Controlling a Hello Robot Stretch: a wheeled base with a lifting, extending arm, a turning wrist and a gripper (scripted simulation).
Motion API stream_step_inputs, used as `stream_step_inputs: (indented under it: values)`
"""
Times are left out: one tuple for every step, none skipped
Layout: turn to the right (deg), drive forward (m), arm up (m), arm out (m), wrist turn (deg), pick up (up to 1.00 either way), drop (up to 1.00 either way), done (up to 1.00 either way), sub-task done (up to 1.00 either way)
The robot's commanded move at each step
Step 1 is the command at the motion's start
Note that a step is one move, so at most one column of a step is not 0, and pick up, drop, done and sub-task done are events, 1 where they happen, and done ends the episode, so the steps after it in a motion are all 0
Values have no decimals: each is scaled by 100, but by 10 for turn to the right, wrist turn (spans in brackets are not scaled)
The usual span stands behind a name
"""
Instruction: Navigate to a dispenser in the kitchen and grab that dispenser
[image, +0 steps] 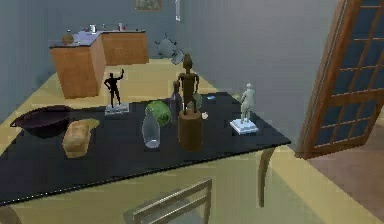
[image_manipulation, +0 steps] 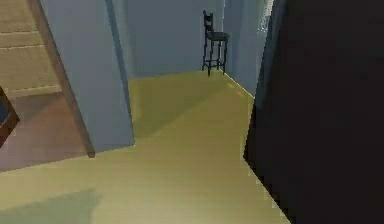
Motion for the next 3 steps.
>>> stream_step_inputs:
  values:
    - [240,0,0,0,0,0,0,0,0]
    - [0,80,0,0,0,0,0,0,0]
    - [-450,0,0,0,0,0,0,0,0]
